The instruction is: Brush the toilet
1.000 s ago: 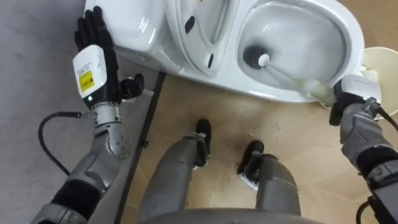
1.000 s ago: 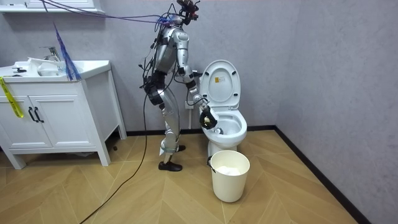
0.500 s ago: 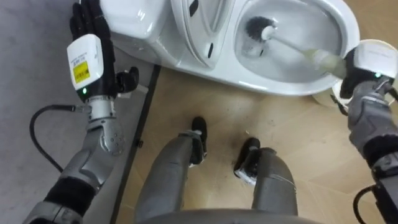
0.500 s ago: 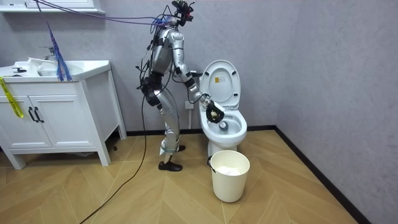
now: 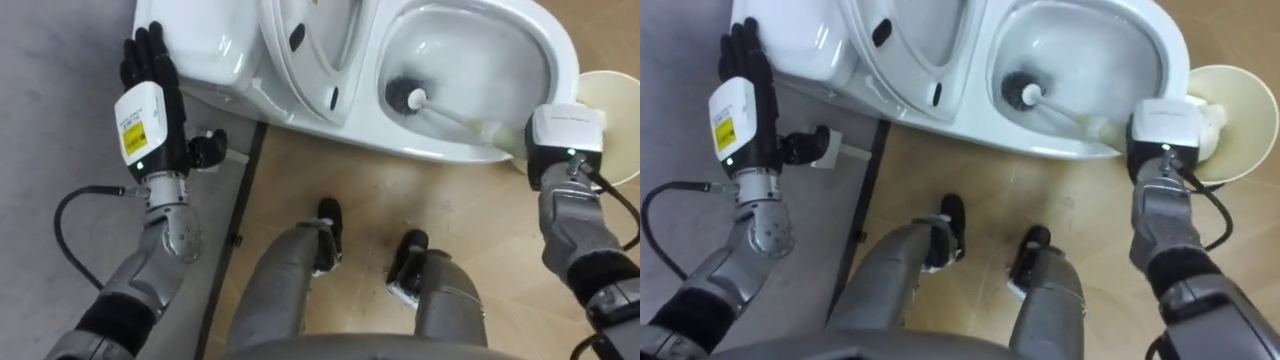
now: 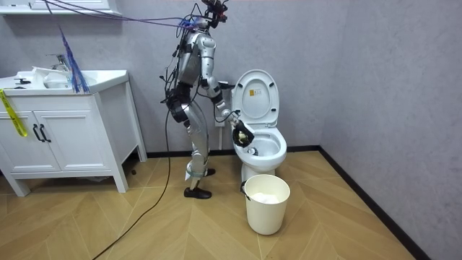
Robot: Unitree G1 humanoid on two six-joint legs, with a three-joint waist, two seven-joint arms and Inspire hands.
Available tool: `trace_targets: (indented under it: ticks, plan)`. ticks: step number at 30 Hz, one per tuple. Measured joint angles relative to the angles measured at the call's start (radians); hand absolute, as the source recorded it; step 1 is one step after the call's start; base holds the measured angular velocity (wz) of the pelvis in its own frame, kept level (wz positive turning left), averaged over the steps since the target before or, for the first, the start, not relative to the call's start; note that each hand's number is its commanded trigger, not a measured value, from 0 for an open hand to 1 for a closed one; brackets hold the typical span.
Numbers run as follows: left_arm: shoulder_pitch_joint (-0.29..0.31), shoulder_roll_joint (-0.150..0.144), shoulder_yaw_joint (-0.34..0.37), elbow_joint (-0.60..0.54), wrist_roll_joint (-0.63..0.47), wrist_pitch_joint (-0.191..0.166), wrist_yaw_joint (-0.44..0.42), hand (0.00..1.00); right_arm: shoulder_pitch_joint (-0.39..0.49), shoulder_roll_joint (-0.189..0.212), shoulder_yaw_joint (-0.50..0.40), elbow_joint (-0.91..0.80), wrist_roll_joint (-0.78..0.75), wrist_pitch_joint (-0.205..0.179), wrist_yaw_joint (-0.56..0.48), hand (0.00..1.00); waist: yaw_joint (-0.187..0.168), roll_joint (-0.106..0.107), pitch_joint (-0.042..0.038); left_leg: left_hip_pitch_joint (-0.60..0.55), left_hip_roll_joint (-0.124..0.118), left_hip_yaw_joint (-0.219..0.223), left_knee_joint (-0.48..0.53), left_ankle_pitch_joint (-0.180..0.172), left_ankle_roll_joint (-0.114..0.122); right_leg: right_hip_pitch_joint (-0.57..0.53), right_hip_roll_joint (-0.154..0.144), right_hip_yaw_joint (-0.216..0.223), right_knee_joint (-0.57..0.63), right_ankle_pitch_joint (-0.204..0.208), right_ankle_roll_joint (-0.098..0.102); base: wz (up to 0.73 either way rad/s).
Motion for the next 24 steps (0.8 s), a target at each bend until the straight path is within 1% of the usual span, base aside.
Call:
trace_targets:
  ticks: [1,2,4,6,8,9,10,11,12,13,14,15,16,17,18,19,20,21,22,23,24]
  plan:
    - [0.000,0.004,-0.009,-0.012,0.000,0.000,-0.001,0.00,-0.014,-0.016,0.002,0.039,0.047,-0.019,-0.002,1.00,0.000,-0.007,0.0044,-0.008,-0.011,-0.002,0.004,0.000,0.000,-0.012,-0.015,-0.001,0.021,-0.012,0.003,0.25]
    - [-0.002,0.007,-0.016,-0.030,-0.001,0.001,-0.007,0.00,-0.026,-0.034,0.009,0.061,0.087,-0.033,-0.002,1.00,0.004,-0.009,0.0059,-0.020,-0.017,-0.002,0.009,0.000,0.001,-0.028,-0.022,0.001,0.036,-0.019,0.006,0.18]
    - [-0.009,0.007,-0.017,-0.043,-0.001,0.001,-0.009,0.00,-0.056,-0.050,0.010,0.090,0.138,-0.048,-0.002,1.00,0.013,-0.011,0.0069,-0.042,-0.017,0.001,0.017,0.000,0.001,-0.052,-0.026,0.004,0.047,-0.019,0.005,0.03]
    - [-0.015,0.006,-0.018,-0.040,0.000,0.002,-0.013,0.00,-0.074,-0.048,0.008,0.108,0.196,-0.058,0.000,1.00,0.012,-0.014,0.0092,-0.044,-0.023,0.001,0.026,0.000,0.002,-0.055,-0.034,0.005,0.062,-0.026,0.006,0.08]
    - [-0.016,0.005,-0.004,-0.046,0.019,0.002,-0.022,0.00,-0.078,-0.048,-0.024,0.107,0.186,-0.080,0.000,1.00,0.010,-0.026,0.0163,-0.042,-0.032,0.002,0.028,0.000,0.002,-0.061,-0.044,0.013,0.078,-0.036,0.010,0.07]
    - [-0.016,0.004,0.003,-0.047,0.022,0.001,-0.022,0.00,-0.082,-0.045,-0.030,0.107,0.173,-0.085,0.001,1.00,0.008,-0.028,0.0179,-0.043,-0.032,0.002,0.028,0.000,0.002,-0.063,-0.047,0.011,0.079,-0.038,0.009,0.00]
    - [-0.017,0.000,0.004,-0.048,0.027,0.000,-0.022,0.00,-0.089,-0.040,-0.037,0.102,0.127,-0.088,0.005,1.00,0.005,-0.029,0.0186,-0.044,-0.032,0.002,0.027,0.001,0.002,-0.063,-0.047,0.007,0.078,-0.038,0.009,0.00]
    - [-0.017,-0.003,0.007,-0.046,0.030,0.000,-0.022,0.00,-0.086,-0.035,-0.044,0.086,0.065,-0.085,0.010,1.00,0.004,-0.030,0.0168,-0.044,-0.032,0.002,0.027,0.001,0.003,-0.063,-0.047,0.008,0.078,-0.038,0.009,0.00]
    - [-0.017,-0.002,0.010,-0.046,0.031,-0.002,-0.023,0.00,-0.083,-0.031,-0.044,0.072,0.038,-0.080,0.011,1.00,0.005,-0.027,0.0144,-0.042,-0.032,0.002,0.027,0.001,0.003,-0.061,-0.047,0.007,0.078,-0.038,0.009,0.00]
    - [-0.016,-0.002,0.013,-0.043,0.028,-0.006,-0.023,0.00,-0.079,-0.020,-0.038,0.048,0.001,-0.065,0.011,1.00,0.004,-0.029,0.0157,-0.039,-0.031,0.001,0.027,0.001,0.003,-0.056,-0.045,0.006,0.076,-0.037,0.009,0.00]
    - [-0.017,-0.002,0.013,-0.042,0.026,-0.009,-0.022,0.00,-0.074,-0.003,-0.029,0.025,-0.012,-0.040,0.012,1.00,0.003,-0.028,0.0154,-0.036,-0.027,-0.003,0.027,0.001,0.003,-0.048,-0.037,0.005,0.068,-0.036,0.010,0.00]
    - [-0.017,-0.003,0.013,-0.041,0.026,-0.011,-0.022,0.00,-0.067,0.004,-0.029,0.011,-0.013,-0.029,0.013,1.00,0.003,-0.027,0.0145,-0.034,-0.022,-0.006,0.026,0.001,0.003,-0.042,-0.027,0.006,0.057,-0.031,0.010,-0.07]
    - [-0.016,-0.001,0.014,-0.041,0.027,-0.011,-0.020,0.00,-0.051,0.017,-0.027,-0.026,-0.016,-0.008,0.023,1.00,0.006,-0.026,0.0142,-0.028,-0.012,-0.007,0.022,0.001,0.002,-0.027,-0.012,0.004,0.034,-0.021,0.008,-0.12]
    - [-0.015,-0.001,0.015,-0.033,0.026,-0.012,-0.014,0.00,-0.029,0.035,-0.027,-0.064,-0.026,0.007,0.033,1.00,0.006,-0.025,0.0133,-0.022,-0.005,-0.007,0.017,0.000,0.002,-0.015,-0.004,-0.004,0.016,-0.014,0.005,-0.11]
    - [-0.014,-0.002,0.016,-0.032,0.027,-0.013,-0.013,0.00,-0.018,0.041,-0.027,-0.080,-0.026,0.015,0.035,1.00,0.009,-0.022,0.0120,-0.020,0.000,-0.007,0.017,0.000,0.002,-0.008,0.000,-0.009,0.007,-0.010,0.004,-0.08]
    - [-0.011,-0.005,0.017,-0.027,0.024,-0.011,-0.011,0.00,0.008,0.052,-0.027,-0.117,-0.026,0.037,0.046,1.00,0.008,-0.017,0.0094,-0.015,0.008,-0.005,0.014,0.000,0.001,0.006,0.012,-0.015,-0.012,-0.002,0.002,-0.06]
    - [-0.005,-0.009,0.020,-0.023,0.016,-0.010,-0.010,0.00,0.033,0.065,-0.027,-0.157,-0.026,0.055,0.057,1.00,0.007,-0.008,0.0042,-0.005,0.014,-0.004,0.004,0.000,0.000,0.020,0.018,-0.021,-0.034,0.007,0.000,-0.08]
    - [-0.003,-0.013,0.021,-0.018,0.009,-0.009,-0.009,0.00,0.042,0.072,-0.027,-0.172,-0.026,0.063,0.063,1.00,0.006,-0.003,0.0019,-0.002,0.018,-0.004,0.002,0.000,0.000,0.027,0.026,-0.021,-0.045,0.012,0.000,-0.14]
    - [0.001,-0.021,0.023,-0.010,0.008,0.000,-0.008,0.00,0.058,0.088,-0.027,-0.198,-0.026,0.083,0.076,1.00,0.007,0.002,-0.0008,0.011,0.020,0.002,-0.010,-0.001,-0.002,0.038,0.028,-0.021,-0.057,0.017,-0.002,-0.13]
    - [0.004,-0.030,0.023,0.003,0.008,0.004,-0.008,0.00,0.080,0.097,-0.028,-0.228,-0.026,0.101,0.083,1.00,0.006,0.012,-0.0061,0.022,0.019,0.002,-0.026,0.002,-0.005,0.050,0.031,-0.021,-0.071,0.022,-0.002,-0.11]
    - [0.008,-0.034,0.023,0.007,0.008,0.005,-0.008,0.00,0.092,0.102,-0.030,-0.247,-0.027,0.112,0.087,1.00,0.004,0.017,-0.0086,0.027,0.019,0.002,-0.032,0.003,-0.006,0.055,0.033,-0.022,-0.077,0.025,-0.001,-0.04]
